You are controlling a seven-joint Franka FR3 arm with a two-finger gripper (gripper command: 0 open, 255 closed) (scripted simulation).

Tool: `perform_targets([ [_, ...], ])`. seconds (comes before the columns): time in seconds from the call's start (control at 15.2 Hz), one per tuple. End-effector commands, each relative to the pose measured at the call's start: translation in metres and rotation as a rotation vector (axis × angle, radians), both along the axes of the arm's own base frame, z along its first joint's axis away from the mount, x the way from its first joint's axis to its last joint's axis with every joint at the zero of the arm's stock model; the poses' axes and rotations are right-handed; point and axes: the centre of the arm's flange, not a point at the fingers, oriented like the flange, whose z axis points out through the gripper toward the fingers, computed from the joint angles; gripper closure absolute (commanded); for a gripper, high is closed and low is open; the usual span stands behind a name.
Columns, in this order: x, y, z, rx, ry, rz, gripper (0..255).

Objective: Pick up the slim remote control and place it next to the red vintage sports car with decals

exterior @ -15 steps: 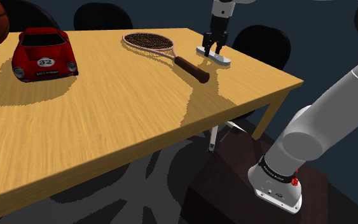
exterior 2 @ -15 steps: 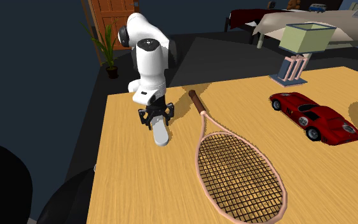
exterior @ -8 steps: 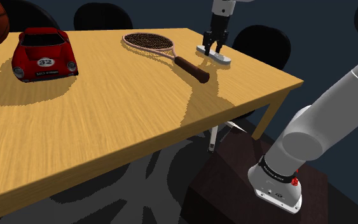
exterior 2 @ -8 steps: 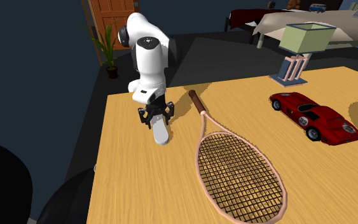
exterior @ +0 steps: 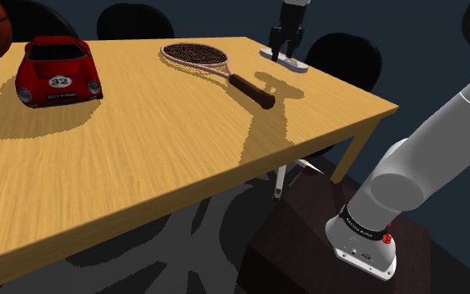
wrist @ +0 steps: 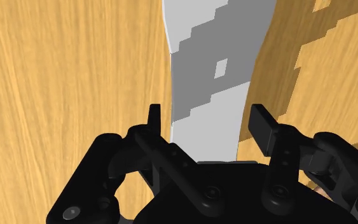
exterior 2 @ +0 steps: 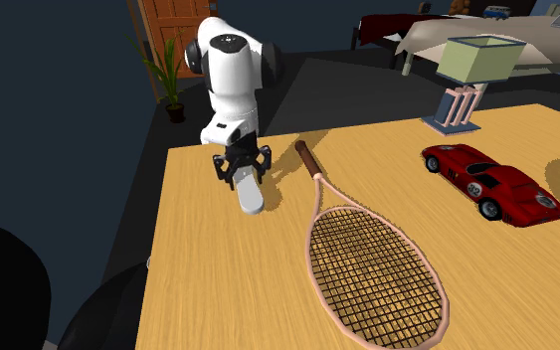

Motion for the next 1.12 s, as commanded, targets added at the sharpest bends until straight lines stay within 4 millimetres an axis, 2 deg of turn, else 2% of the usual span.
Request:
perform_targets([
  [0.0, 0.001, 0.002, 0.011, 0.000, 0.000, 0.000, 255],
  [1.06, 0.001, 0.002, 0.096, 0.000, 0.000, 0.000, 255],
])
